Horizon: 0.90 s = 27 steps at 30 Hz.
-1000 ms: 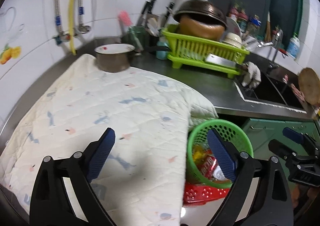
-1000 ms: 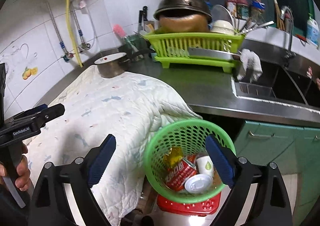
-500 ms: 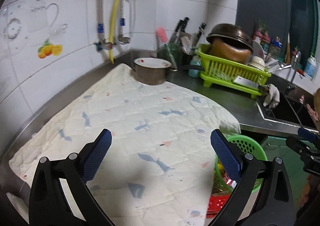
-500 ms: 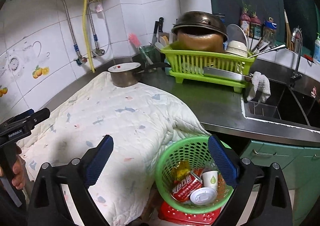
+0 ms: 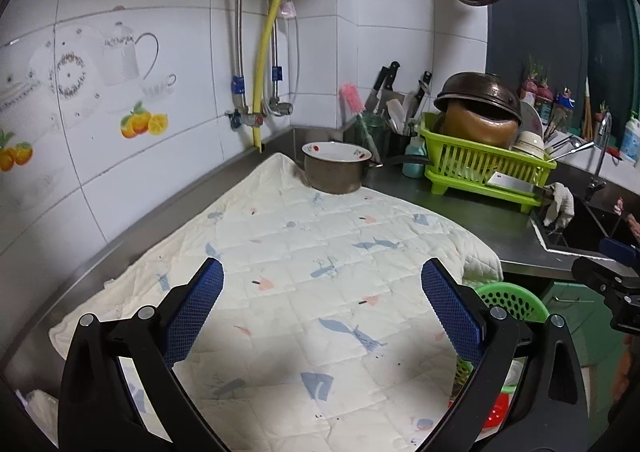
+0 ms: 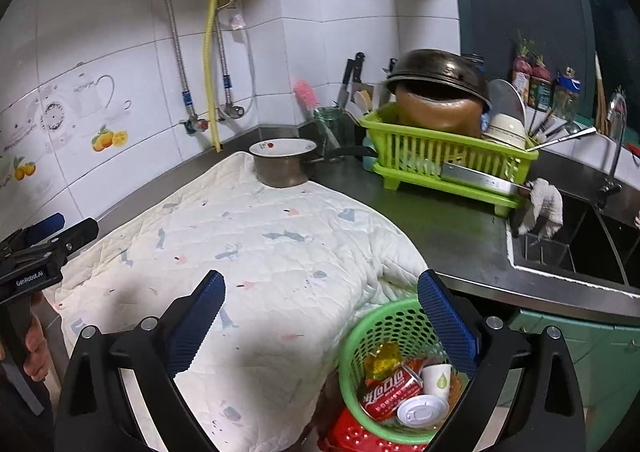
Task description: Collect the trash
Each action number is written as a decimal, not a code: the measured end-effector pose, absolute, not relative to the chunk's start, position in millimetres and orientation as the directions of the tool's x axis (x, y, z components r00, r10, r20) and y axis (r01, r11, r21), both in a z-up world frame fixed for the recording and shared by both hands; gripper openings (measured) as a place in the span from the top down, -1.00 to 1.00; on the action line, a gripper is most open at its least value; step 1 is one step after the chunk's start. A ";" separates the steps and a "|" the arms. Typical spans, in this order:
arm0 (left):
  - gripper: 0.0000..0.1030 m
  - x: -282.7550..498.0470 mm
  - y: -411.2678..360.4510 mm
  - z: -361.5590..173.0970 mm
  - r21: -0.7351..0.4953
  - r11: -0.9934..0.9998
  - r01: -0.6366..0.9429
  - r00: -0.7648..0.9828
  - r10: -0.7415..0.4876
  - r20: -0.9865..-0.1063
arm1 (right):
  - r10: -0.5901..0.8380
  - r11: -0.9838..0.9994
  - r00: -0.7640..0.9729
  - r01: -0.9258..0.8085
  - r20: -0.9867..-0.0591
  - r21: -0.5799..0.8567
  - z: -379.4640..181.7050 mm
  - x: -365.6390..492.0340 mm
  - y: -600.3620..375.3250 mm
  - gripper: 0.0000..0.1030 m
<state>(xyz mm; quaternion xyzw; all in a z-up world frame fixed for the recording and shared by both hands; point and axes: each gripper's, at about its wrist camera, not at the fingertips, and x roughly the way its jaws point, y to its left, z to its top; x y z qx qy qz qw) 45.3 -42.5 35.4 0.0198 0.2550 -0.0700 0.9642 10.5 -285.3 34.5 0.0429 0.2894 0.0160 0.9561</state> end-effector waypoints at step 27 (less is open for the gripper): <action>-0.90 18.3 -49.0 47.7 0.018 0.980 0.199 0.890 -0.174 -0.421 | 0.052 0.996 0.858 -0.008 -0.511 0.087 48.4 -2.2 -277.4 -0.84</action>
